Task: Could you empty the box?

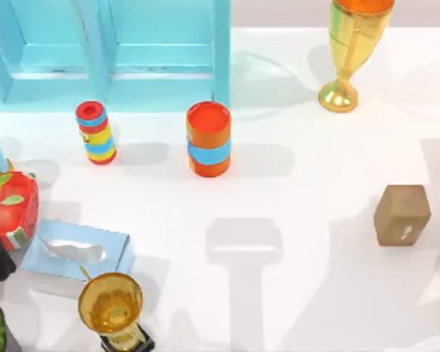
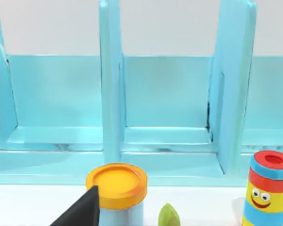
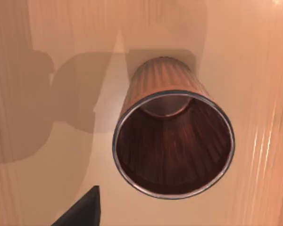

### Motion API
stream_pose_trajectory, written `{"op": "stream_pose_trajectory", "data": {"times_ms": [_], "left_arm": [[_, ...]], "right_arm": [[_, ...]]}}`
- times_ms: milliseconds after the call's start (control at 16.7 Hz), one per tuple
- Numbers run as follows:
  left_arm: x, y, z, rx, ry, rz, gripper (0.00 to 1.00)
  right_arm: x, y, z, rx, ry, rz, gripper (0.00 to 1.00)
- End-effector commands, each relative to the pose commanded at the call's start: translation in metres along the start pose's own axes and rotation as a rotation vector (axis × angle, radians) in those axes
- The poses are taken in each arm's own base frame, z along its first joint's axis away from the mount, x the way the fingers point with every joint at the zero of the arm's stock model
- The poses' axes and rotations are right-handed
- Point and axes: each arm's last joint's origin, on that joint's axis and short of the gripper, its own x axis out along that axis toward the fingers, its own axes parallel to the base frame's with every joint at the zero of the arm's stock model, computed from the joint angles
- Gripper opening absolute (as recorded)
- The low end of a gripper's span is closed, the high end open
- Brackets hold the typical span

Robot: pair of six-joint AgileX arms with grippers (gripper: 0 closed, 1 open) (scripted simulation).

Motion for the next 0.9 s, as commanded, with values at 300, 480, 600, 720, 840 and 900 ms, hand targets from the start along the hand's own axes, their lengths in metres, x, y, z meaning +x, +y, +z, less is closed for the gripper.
{"op": "stream_pose_trajectory", "data": {"times_ms": [300, 480, 600, 720, 840, 900], "left_arm": [[0.0, 0.0, 0.0, 0.0, 0.0, 0.0, 1.0], [0.0, 0.0, 0.0, 0.0, 0.0, 0.0, 1.0], [0.0, 0.0, 0.0, 0.0, 0.0, 0.0, 1.0], [0.0, 0.0, 0.0, 0.0, 0.0, 0.0, 1.0], [0.0, 0.0, 0.0, 0.0, 0.0, 0.0, 1.0], [0.0, 0.0, 0.0, 0.0, 0.0, 0.0, 1.0]], "right_arm": [[0.044, 0.0, -0.001, 0.0, 0.003, 0.001, 1.0], [0.061, -0.005, 0.001, -0.001, -0.001, -0.001, 1.0], [0.063, -0.005, 0.001, 0.0, -0.006, -0.003, 1.0], [0.063, -0.005, 0.001, 0.0, -0.006, -0.003, 1.0], [0.063, -0.005, 0.001, 0.0, -0.006, -0.003, 0.92], [0.063, -0.005, 0.001, 0.0, -0.006, -0.003, 0.85]]}}
